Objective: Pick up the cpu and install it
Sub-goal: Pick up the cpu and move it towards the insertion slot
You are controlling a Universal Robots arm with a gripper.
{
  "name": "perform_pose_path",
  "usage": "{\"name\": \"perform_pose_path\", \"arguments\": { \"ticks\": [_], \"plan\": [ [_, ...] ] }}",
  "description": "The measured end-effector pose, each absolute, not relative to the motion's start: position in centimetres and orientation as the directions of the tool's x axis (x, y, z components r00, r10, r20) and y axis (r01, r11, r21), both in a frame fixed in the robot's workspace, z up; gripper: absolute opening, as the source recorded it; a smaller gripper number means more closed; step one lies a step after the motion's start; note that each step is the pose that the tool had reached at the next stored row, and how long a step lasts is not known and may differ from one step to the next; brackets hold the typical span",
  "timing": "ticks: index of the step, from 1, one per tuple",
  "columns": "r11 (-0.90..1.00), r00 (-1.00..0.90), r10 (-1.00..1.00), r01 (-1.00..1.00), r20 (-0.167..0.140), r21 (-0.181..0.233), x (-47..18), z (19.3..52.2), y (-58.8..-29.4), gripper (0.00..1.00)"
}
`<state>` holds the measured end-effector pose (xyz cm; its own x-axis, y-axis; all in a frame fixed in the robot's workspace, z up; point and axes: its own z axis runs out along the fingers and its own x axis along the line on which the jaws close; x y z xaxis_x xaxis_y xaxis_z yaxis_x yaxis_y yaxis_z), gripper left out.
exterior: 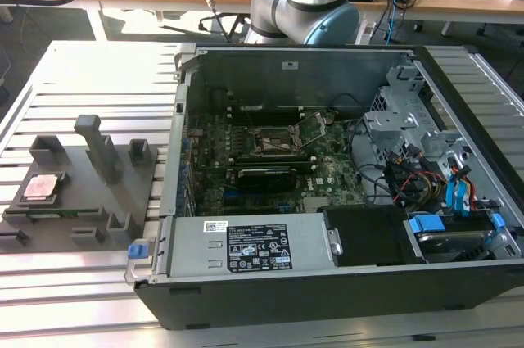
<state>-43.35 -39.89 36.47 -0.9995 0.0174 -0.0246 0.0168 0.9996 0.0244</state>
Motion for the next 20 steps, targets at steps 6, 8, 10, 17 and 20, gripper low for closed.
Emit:
{"name": "perform_pose_path", "arguments": {
  "ticks": [6, 8, 10, 17, 20],
  "plan": [
    [1.000, -1.000, 0.017, 0.017, -0.025, 0.024, -43.4, 36.0, -39.9, 0.66],
    [1.000, -1.000, 0.017, 0.017, -0.025, 0.024, -43.4, 35.9, -39.9, 0.66],
    [1.000, -1.000, 0.017, 0.017, -0.025, 0.024, -43.4, 35.8, -39.9, 0.66],
    [1.000, -1.000, 0.017, 0.017, -0.025, 0.024, -43.4, 35.4, -39.9, 0.66],
    [1.000, -1.000, 0.017, 0.017, -0.025, 0.024, -43.4, 35.1, -39.9, 0.66]
  ]
}}
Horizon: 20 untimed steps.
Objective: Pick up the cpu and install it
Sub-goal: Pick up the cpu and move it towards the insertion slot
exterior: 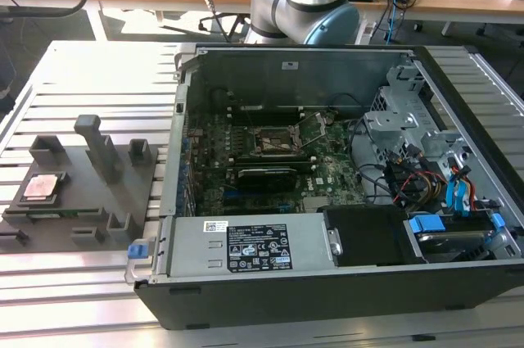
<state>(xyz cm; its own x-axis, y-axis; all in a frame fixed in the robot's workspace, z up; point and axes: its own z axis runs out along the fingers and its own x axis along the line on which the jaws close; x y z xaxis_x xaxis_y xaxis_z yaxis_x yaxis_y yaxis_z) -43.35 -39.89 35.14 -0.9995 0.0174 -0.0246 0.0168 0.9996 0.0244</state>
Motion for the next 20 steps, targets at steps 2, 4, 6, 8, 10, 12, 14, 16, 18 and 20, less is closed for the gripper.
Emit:
{"name": "perform_pose_path", "arguments": {
  "ticks": [2, 4, 6, 8, 10, 12, 14, 16, 18, 20],
  "plan": [
    [1.000, -1.000, 0.017, 0.017, -0.025, 0.024, -43.4, 34.9, -39.9, 0.66],
    [1.000, -1.000, 0.017, 0.017, -0.025, 0.024, -43.4, 34.8, -39.9, 0.66],
    [1.000, -1.000, 0.017, 0.017, -0.025, 0.024, -43.4, 34.6, -39.9, 0.66],
    [1.000, -1.000, 0.017, 0.017, -0.025, 0.024, -43.4, 34.4, -39.9, 0.66],
    [1.000, -1.000, 0.017, 0.017, -0.025, 0.024, -43.4, 34.2, -39.9, 0.66],
    [1.000, -1.000, 0.017, 0.017, -0.025, 0.024, -43.4, 34.1, -39.9, 0.66],
    [1.000, -1.000, 0.017, 0.017, -0.025, 0.024, -43.4, 33.9, -39.9, 0.66],
    [1.000, -1.000, 0.017, 0.017, -0.025, 0.024, -43.4, 33.8, -39.9, 0.66],
    [1.000, -1.000, 0.017, 0.017, -0.025, 0.024, -43.4, 33.6, -39.9, 0.66],
    [1.000, -1.000, 0.017, 0.017, -0.025, 0.024, -43.4, 33.5, -39.9, 0.66]
  ]
}}
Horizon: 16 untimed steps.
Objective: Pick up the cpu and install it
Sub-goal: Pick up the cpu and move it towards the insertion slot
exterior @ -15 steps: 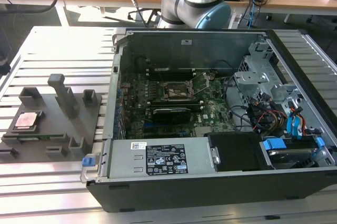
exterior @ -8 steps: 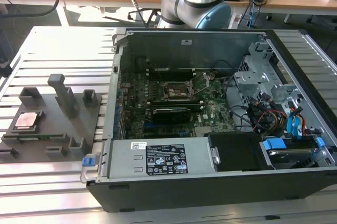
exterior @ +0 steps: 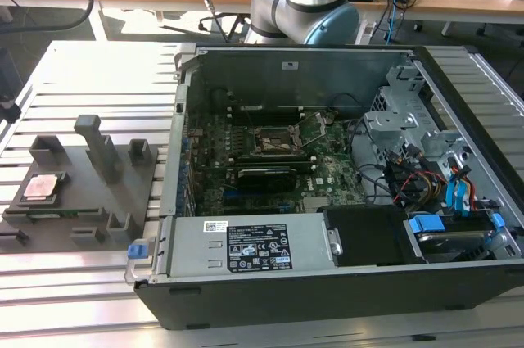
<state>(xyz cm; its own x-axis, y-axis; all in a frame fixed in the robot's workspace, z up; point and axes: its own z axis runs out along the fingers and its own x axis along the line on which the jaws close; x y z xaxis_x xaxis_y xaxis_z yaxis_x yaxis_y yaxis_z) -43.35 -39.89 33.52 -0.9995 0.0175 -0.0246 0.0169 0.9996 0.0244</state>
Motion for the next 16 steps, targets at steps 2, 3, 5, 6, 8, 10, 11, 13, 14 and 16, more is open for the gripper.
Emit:
{"name": "perform_pose_path", "arguments": {
  "ticks": [2, 3, 5, 6, 8, 10, 11, 13, 14, 16],
  "plan": [
    [1.000, -1.000, 0.017, 0.017, -0.025, 0.024, -43.35, 33.43, -39.89, 0.66],
    [1.000, -1.000, 0.017, 0.017, -0.025, 0.024, -43.35, 33.39, -39.89, 0.66],
    [1.000, -1.000, 0.017, 0.017, -0.025, 0.024, -43.36, 33.21, -39.88, 0.66],
    [1.000, -1.000, 0.017, 0.017, -0.025, 0.024, -43.36, 33.10, -39.89, 0.66],
    [1.000, -1.000, 0.017, 0.017, -0.025, 0.024, -43.36, 32.97, -39.88, 0.66],
    [1.000, -1.000, 0.017, 0.017, -0.025, 0.024, -43.35, 32.85, -39.88, 0.66],
    [1.000, -1.000, 0.017, 0.017, -0.025, 0.024, -43.35, 32.81, -39.89, 0.66],
    [1.000, -1.000, 0.017, 0.017, -0.025, 0.024, -43.35, 32.69, -39.89, 0.66],
    [1.000, -1.000, 0.017, 0.017, -0.025, 0.024, -43.35, 32.64, -39.89, 0.66],
    [1.000, -1.000, 0.017, 0.017, -0.025, 0.024, -43.35, 32.56, -39.89, 0.66]
  ]
}}
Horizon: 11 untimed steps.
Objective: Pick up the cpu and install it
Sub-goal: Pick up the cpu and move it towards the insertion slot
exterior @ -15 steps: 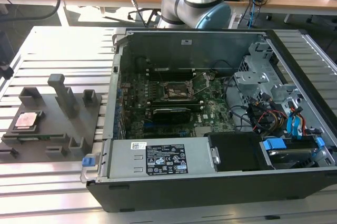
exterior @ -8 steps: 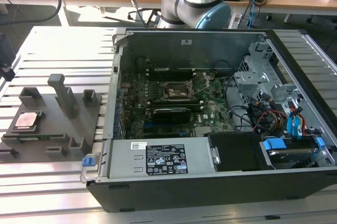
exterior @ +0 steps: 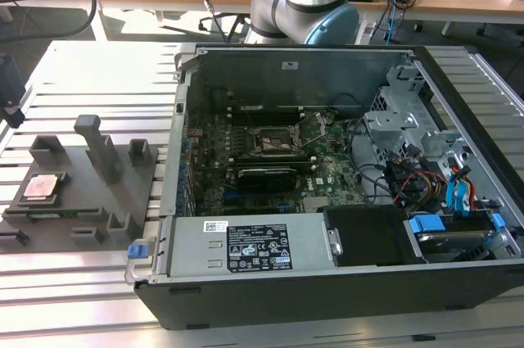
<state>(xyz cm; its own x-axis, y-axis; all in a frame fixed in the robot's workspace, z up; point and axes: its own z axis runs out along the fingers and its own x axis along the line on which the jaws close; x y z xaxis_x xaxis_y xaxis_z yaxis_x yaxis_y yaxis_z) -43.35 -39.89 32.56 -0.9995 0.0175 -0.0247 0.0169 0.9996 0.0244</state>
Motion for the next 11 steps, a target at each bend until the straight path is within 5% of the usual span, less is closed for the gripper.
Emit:
{"name": "perform_pose_path", "arguments": {
  "ticks": [11],
  "plan": [
    [1.000, -1.000, 0.017, 0.017, -0.025, 0.024, -43.36, 32.05, -39.88, 0.66]
  ]
}}
